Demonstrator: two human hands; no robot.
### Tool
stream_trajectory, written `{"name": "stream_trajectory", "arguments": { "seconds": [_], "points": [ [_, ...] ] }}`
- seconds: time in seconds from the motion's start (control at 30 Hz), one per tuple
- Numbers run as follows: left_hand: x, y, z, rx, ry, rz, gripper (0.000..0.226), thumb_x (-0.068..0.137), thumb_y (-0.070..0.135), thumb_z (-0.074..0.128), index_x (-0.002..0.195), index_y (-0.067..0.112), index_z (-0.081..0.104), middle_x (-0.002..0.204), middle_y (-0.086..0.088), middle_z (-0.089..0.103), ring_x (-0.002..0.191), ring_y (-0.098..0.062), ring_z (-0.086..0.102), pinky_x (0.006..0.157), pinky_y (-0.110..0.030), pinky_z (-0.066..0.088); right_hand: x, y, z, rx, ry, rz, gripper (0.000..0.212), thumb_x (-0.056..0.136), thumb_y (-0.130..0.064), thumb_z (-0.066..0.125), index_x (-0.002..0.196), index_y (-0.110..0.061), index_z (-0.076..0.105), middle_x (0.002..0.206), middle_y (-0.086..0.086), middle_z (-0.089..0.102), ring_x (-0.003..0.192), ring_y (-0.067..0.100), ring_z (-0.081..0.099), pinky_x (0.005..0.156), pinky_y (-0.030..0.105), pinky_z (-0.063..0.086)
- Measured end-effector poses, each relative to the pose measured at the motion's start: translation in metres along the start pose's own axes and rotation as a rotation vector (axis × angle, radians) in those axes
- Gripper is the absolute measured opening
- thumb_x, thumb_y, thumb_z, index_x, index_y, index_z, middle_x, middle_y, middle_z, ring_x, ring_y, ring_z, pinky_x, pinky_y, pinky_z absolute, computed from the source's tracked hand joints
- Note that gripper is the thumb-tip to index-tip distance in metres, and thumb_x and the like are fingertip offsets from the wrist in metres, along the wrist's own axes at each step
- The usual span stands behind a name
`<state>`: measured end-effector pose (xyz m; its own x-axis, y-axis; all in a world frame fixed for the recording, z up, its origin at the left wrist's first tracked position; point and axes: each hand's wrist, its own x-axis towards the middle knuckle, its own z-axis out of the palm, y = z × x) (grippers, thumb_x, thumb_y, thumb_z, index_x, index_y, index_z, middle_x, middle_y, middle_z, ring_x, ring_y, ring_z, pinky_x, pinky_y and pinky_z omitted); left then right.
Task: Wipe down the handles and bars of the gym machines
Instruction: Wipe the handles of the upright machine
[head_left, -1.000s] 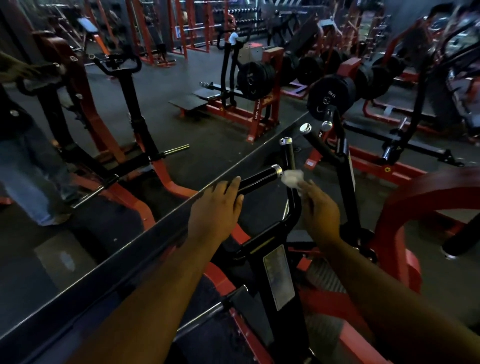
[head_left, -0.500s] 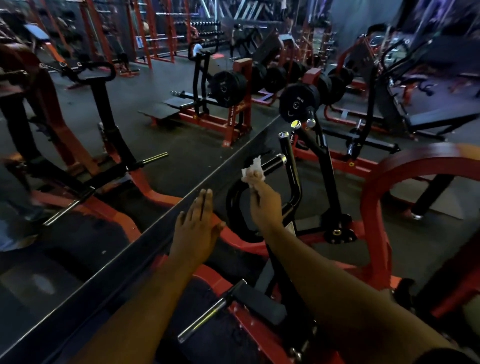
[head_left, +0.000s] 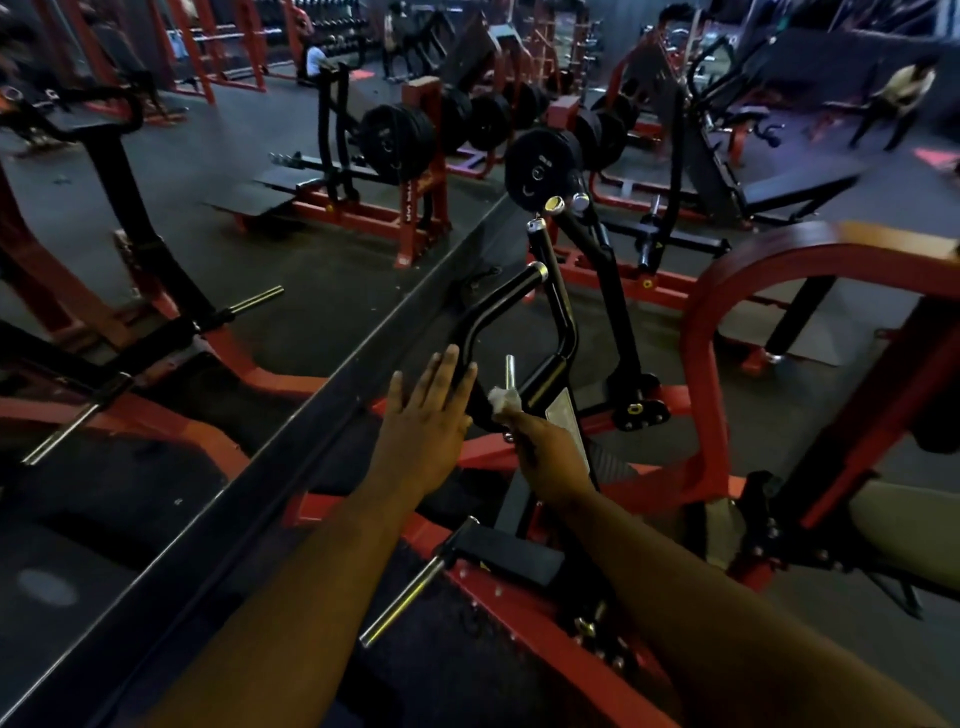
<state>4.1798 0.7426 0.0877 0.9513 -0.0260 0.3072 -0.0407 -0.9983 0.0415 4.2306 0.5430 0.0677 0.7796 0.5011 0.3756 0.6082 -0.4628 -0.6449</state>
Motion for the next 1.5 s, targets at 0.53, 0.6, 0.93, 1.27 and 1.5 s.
{"name": "stream_trajectory", "arguments": {
  "seconds": [0.53, 0.6, 0.93, 1.27, 1.5],
  "points": [
    [0.003, 0.006, 0.011, 0.128, 0.100, 0.052, 0.079, 0.103, 0.040, 0.049, 0.165, 0.013, 0.009, 0.172, -0.014, -0.009, 0.159, -0.029, 0.000, 0.124, -0.065, 0.006, -0.002, -0.011, 0.004, 0.127, 0.192, 0.262, 0.029, 0.104, -0.014, 0.053, 0.125, -0.023, 0.070, 0.112, -0.005, 0.074, 0.098, 0.004, 0.069, 0.080, 0.020, 0.051],
    [0.005, 0.007, 0.011, 0.134, 0.095, 0.052, 0.079, 0.103, 0.040, 0.049, 0.165, 0.012, 0.009, 0.172, -0.014, -0.012, 0.159, -0.030, -0.003, 0.124, -0.066, 0.006, 0.010, -0.008, -0.004, 0.146, 0.216, 0.231, 0.032, 0.103, -0.009, 0.053, 0.127, -0.022, 0.069, 0.126, -0.005, 0.070, 0.116, 0.005, 0.065, 0.095, 0.021, 0.052],
    [-0.002, 0.031, 0.021, 0.099, 0.104, -0.002, 0.080, 0.100, 0.035, 0.059, 0.164, 0.012, 0.018, 0.172, -0.015, -0.002, 0.159, -0.035, -0.001, 0.122, -0.068, 0.012, -0.018, 0.002, 0.002, 0.114, 0.065, 0.224, 0.028, 0.103, -0.014, 0.055, 0.127, -0.022, 0.068, 0.121, -0.001, 0.072, 0.111, 0.015, 0.067, 0.090, 0.030, 0.055],
    [0.008, 0.162, 0.033, 0.009, -0.159, 0.113, 0.077, 0.090, 0.047, 0.073, 0.154, 0.012, 0.046, 0.165, -0.015, 0.032, 0.150, -0.034, 0.035, 0.118, -0.069, 0.024, -0.133, 0.080, -0.111, -0.117, 0.021, 0.617, 0.035, 0.088, -0.025, 0.052, 0.119, -0.020, 0.067, 0.111, 0.009, 0.073, 0.103, 0.032, 0.068, 0.078, 0.036, 0.049],
    [-0.007, 0.337, 0.053, -0.055, -0.420, 0.280, 0.080, 0.102, 0.065, 0.038, 0.165, 0.024, 0.013, 0.173, -0.005, -0.004, 0.158, -0.026, 0.012, 0.125, -0.054, 0.011, -0.272, 0.132, -0.221, -0.162, 0.111, 0.770, 0.027, 0.093, -0.024, 0.047, 0.114, -0.023, 0.065, 0.112, 0.001, 0.069, 0.100, 0.021, 0.064, 0.079, 0.031, 0.045]
  ]
}}
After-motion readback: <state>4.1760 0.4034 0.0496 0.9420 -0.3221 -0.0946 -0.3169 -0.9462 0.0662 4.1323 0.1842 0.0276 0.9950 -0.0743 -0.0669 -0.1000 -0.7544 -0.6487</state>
